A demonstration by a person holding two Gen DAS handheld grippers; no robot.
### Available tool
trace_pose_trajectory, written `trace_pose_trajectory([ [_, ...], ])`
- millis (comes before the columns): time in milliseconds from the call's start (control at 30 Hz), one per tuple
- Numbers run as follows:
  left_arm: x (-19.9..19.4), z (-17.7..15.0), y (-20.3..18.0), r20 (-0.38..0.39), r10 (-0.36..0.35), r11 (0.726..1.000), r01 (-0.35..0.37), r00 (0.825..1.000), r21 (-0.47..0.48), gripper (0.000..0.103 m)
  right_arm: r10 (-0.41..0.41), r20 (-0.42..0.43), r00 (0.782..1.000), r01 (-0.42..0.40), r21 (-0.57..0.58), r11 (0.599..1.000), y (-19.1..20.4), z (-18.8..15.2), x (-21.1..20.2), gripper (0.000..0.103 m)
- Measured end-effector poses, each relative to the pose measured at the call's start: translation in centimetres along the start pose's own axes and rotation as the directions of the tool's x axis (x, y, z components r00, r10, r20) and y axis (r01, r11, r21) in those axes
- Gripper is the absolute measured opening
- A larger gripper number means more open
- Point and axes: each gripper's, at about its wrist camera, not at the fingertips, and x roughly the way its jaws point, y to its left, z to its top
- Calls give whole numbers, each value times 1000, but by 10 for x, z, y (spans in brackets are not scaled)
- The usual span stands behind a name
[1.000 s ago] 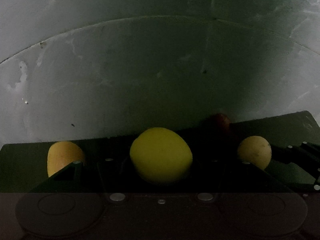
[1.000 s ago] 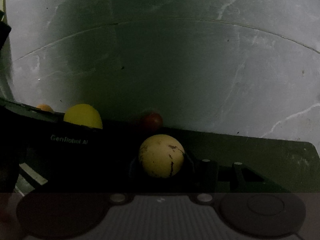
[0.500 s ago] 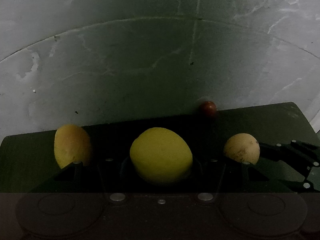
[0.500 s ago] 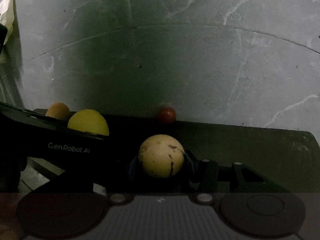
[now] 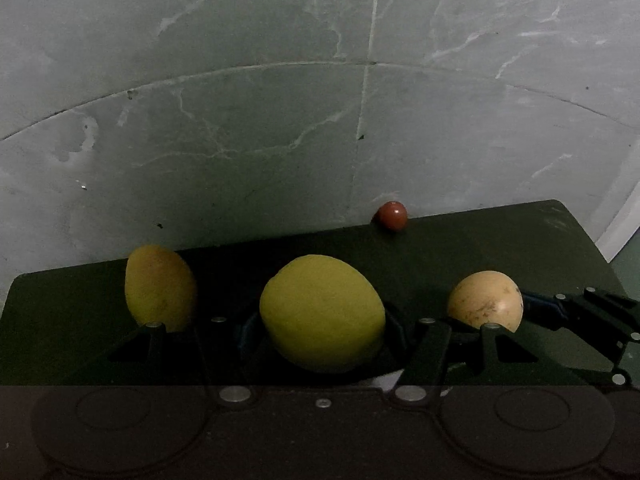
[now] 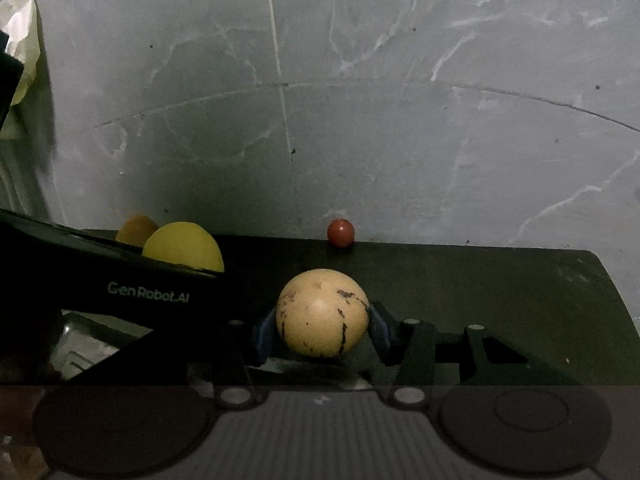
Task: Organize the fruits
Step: 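Grasp the lemon with the left tool while the right tool grasps the pale round fruit, then carry the lemon and pale round fruit back over the tray with both tools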
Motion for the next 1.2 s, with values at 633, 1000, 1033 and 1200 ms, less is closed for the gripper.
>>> trace_pose_trajectory([
  [633, -31, -27, 7, -22, -66, 997, 67, 998, 49, 63, -26, -20, 999, 26, 17, 1000, 22, -35, -40, 53],
  [1000, -46, -53, 16, -71, -92, 993, 97, 993, 65, 63, -16, -50, 999, 17, 19, 1000, 32, -54, -50, 53],
  [1033, -46, -55, 16, -76, -95, 993, 100, 993, 67, 63, -16, -53, 998, 17, 18, 1000, 33, -56, -50, 53],
  [1200, -51, -65, 17, -93, -106, 990, 114, 990, 80, 63, -13, -62, 998, 14, 17, 1000, 39, -61, -53, 53],
])
